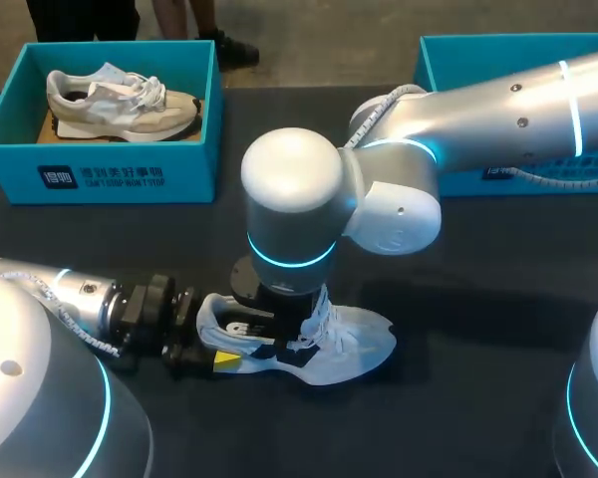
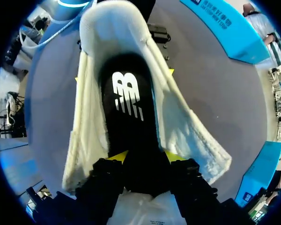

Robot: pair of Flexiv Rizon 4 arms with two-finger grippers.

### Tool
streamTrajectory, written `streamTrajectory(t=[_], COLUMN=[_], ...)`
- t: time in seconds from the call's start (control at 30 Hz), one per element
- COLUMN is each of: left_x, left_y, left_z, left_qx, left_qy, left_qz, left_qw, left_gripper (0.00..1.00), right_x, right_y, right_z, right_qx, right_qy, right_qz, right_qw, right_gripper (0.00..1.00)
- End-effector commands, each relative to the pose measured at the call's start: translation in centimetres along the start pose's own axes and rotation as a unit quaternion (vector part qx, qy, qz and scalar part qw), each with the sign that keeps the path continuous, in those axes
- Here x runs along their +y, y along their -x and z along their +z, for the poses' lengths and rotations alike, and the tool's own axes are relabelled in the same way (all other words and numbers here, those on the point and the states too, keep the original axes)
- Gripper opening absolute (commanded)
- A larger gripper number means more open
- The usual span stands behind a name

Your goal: Take the shoe out of the shoebox, open the shoe tongue, remove and reinsert the insole, then place the shoe into the shoebox

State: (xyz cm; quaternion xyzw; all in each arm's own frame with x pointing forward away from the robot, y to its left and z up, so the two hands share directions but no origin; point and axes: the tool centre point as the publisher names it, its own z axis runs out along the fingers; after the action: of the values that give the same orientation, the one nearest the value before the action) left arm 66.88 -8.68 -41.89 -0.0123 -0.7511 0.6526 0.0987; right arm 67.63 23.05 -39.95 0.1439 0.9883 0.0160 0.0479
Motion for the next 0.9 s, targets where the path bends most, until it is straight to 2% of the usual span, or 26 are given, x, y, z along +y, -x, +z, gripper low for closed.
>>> streamTrajectory(t=[0.03,0.2,0.37,0.5,0.73,0.8,0.83,0.9], left_x=[0.2,0.2,0.2,0.2,0.2,0.2,0.2,0.2], left_y=[0.1,0.1,0.1,0.1,0.1,0.1,0.1,0.1], left_z=[0.1,0.1,0.1,0.1,0.1,0.1,0.1,0.1], left_qx=[-0.001,-0.001,-0.001,-0.001,-0.001,-0.001,-0.001,-0.001], left_qy=[0.001,0.001,0.001,0.001,0.001,0.001,0.001,0.001], left_qz=[0.000,0.000,0.000,0.000,0.000,0.000,0.000,0.000], left_qw=[1.000,1.000,1.000,1.000,1.000,1.000,1.000,1.000], left_gripper=[0.00,0.00,0.00,0.00,0.00,0.00,0.00,0.00], right_x=[0.6,0.9,0.4,-0.1,-0.2,-0.2,-0.1,-0.1], right_y=[0.5,-0.1,-0.9,-1.4,-2.2,-2.3,-2.3,-2.5], right_z=[1.1,1.3,1.6,1.7,1.5,1.6,1.7,1.6], right_qx=[0.024,0.050,0.081,0.091,0.112,0.119,0.124,0.124], right_qy=[-0.002,-0.010,-0.016,-0.020,-0.020,-0.021,-0.020,-0.020], right_qz=[-0.008,-0.016,-0.017,-0.014,-0.020,-0.024,-0.027,-0.027], right_qw=[1.000,0.999,0.996,0.996,0.993,0.992,0.992,0.992], right_gripper=[0.45,0.43,0.43,0.38,0.22,0.12,0.04,0.00])
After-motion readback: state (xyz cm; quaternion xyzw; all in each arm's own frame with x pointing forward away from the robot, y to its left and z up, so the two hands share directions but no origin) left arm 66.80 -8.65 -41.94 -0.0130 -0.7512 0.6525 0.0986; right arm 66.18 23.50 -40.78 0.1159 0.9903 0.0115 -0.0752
